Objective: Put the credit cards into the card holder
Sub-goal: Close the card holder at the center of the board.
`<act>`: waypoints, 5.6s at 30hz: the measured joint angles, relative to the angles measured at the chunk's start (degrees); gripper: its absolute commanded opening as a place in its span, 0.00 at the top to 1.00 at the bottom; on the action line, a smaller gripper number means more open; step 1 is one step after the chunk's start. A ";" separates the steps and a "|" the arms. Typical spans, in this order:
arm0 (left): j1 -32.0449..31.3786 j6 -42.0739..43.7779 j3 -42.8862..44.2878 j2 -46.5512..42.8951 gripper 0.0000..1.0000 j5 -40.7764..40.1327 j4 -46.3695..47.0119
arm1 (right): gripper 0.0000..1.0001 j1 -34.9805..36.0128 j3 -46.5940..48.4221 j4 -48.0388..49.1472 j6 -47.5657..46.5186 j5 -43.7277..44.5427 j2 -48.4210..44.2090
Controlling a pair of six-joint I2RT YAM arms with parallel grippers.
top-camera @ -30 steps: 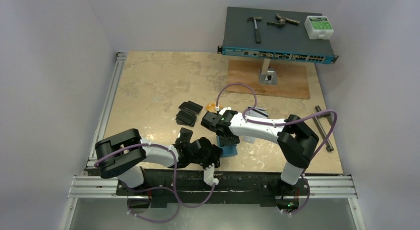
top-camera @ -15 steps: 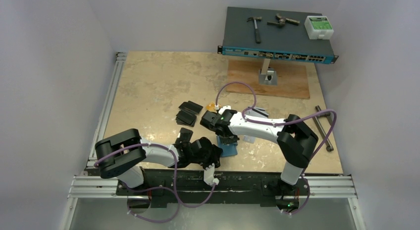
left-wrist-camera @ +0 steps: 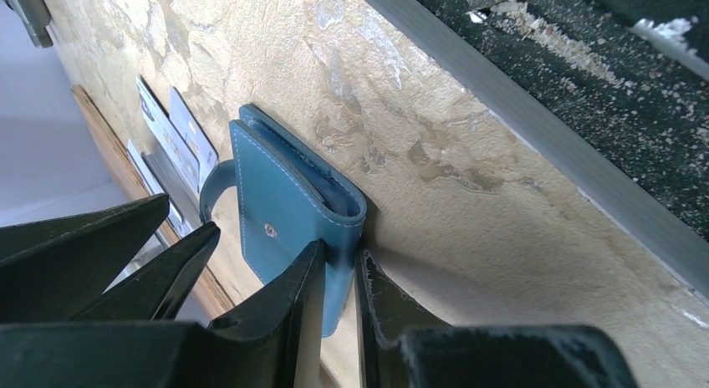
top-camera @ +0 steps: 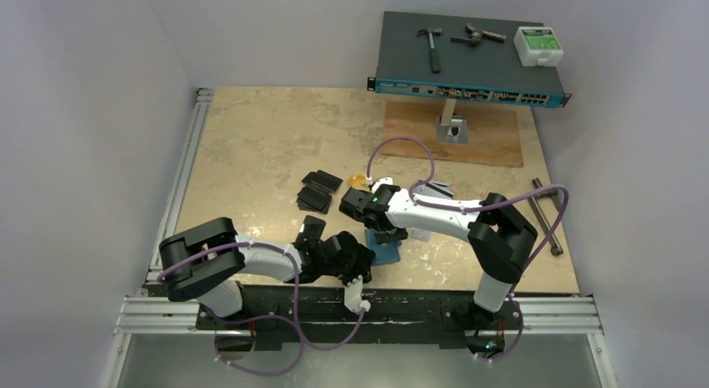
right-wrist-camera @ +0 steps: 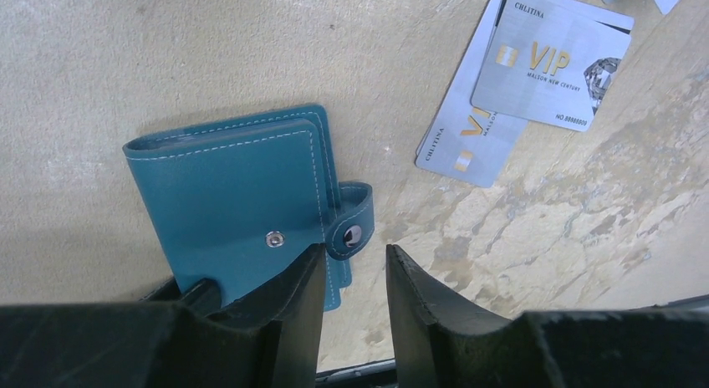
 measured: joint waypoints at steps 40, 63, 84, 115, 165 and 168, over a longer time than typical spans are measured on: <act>-0.59 -1.99 0.37 0.04 0.88 -1.20 -0.59 | 0.93 0.83 0.26 2.40 -1.60 -0.98 1.49; -0.83 -2.73 1.01 0.07 0.91 -1.60 -1.84 | 1.00 -0.33 -5.07 8.90 -1.99 -6.10 -3.17; -1.03 -2.86 1.07 0.13 0.94 -2.01 -1.90 | 1.00 -1.95 -6.19 13.16 -4.02 -10.95 -3.39; -1.09 -2.89 1.11 0.20 0.97 -2.21 -1.90 | 1.00 -3.41 -6.40 14.01 -5.09 -13.81 -2.69; -1.09 -3.15 1.60 0.31 1.00 -2.21 -2.69 | 1.00 -3.30 -2.67 10.80 -14.25 -16.81 3.74; -1.09 -3.13 1.81 0.35 1.00 -2.23 -3.06 | 1.00 -3.28 -2.60 10.69 -14.71 -16.83 4.13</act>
